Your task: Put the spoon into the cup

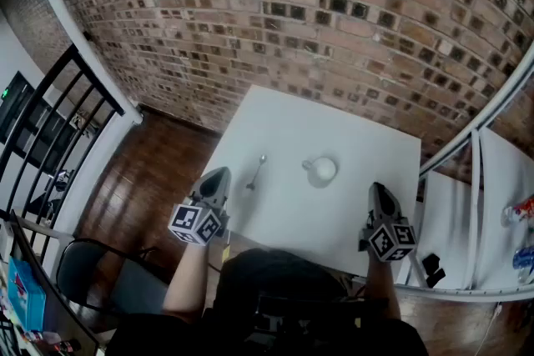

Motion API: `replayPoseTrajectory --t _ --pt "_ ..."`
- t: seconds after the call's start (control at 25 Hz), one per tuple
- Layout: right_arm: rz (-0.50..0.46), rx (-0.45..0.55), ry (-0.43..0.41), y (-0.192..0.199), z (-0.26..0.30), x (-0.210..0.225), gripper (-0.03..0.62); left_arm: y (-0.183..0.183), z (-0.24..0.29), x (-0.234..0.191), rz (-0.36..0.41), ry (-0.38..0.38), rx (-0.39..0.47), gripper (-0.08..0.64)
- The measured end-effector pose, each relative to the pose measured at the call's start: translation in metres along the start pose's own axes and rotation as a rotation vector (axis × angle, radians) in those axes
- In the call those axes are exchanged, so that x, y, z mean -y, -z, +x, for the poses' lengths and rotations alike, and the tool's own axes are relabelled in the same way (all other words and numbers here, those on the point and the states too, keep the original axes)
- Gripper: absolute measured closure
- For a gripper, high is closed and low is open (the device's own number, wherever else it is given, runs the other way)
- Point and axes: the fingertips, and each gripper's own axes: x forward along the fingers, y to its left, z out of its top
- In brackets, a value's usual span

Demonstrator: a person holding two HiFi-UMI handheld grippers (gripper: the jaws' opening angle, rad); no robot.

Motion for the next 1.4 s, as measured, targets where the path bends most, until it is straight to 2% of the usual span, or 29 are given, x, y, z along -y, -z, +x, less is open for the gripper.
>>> replayPoseTrajectory --t 0.24,0.44,0.8,0.84,1.04,1.28,1.4 --pt "-0.012 -0.007 -0.003 0.0 0.002 0.007 0.588 0.031 0.019 0.003 -0.025 0.022 -0.068 0.557" --pt "0.012 -0.025 -0.001 0.014 0.001 0.012 0.588 0.07 0.034 -0.004 -0.019 0.013 -0.198 0.557" --pt "0.034 -0.051 -0.013 0.02 -0.001 0.007 0.588 0.151 0.066 -0.005 0.039 0.017 -0.442 0.557" --pt "0.038 -0.052 -0.012 0.021 -0.001 0.008 0.588 0.16 0.068 -0.006 0.038 0.014 -0.475 0.549" --pt "0.084 -0.028 0.001 0.015 -0.008 0.015 0.588 0.211 0.071 -0.014 0.053 -0.014 -0.624 0.352" --pt "0.135 -0.004 0.004 0.007 -0.01 0.016 0.588 0.235 0.064 -0.01 0.038 -0.009 -0.702 0.347" --pt "0.144 0.007 0.002 0.007 -0.01 0.017 0.588 0.243 0.064 -0.01 0.06 -0.017 -0.712 0.35"
